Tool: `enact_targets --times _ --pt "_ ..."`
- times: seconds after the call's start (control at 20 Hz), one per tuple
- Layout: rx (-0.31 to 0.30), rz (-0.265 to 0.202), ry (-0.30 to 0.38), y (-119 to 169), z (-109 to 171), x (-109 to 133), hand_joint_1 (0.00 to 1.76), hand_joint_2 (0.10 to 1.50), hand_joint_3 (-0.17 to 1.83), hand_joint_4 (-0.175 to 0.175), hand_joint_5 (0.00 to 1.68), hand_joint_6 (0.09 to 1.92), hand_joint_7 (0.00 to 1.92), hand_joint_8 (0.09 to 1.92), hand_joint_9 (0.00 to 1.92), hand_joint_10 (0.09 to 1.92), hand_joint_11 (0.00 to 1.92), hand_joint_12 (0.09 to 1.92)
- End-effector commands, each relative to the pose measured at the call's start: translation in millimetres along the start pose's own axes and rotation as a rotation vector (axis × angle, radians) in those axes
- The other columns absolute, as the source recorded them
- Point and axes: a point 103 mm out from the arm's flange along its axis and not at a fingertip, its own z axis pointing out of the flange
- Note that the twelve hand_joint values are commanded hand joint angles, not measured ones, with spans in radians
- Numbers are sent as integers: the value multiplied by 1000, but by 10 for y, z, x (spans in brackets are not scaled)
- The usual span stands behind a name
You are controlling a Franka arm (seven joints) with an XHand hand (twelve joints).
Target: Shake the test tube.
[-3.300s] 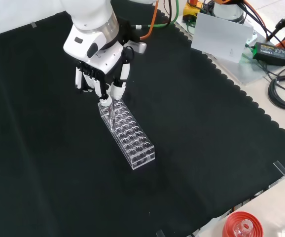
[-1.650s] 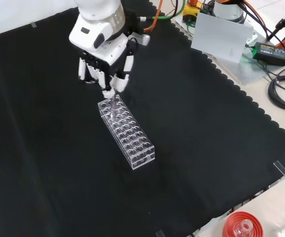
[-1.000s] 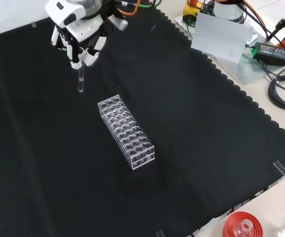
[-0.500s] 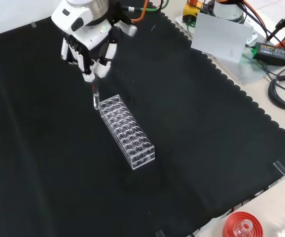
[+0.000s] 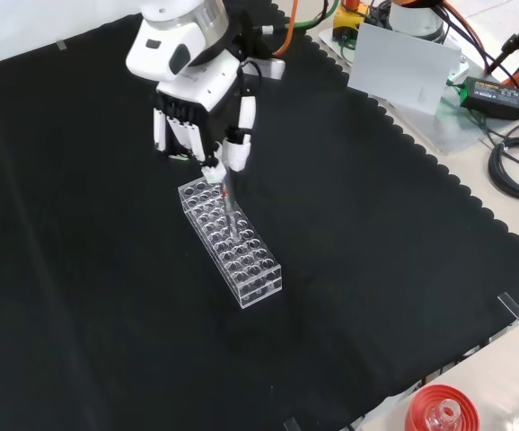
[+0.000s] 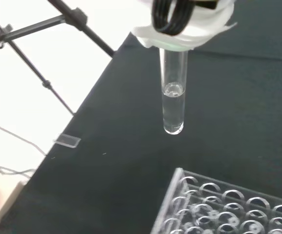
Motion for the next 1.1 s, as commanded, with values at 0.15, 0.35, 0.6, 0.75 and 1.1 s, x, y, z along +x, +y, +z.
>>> enact_targets --times 0.15,0.35,0.6,0.75,1.1 --pt "77 59 -192 -113 205 -351 1429 934 -21 -175 1442 172 1866 222 1450 209 840 1201" --pt "115 149 -313 -211 241 -763 1428 935 -22 -175 1443 169 1867 220 1451 206 840 1201" --pt "81 231 -335 -276 84 -1050 1429 935 -23 -175 1445 166 1869 218 1452 203 839 1201" --pt "65 220 -254 -257 54 -975 1429 935 -24 -175 1445 164 1869 217 1453 202 839 1202" --pt "62 93 -73 -116 123 -409 1429 936 -26 -175 1447 160 1870 213 1455 198 838 1202"
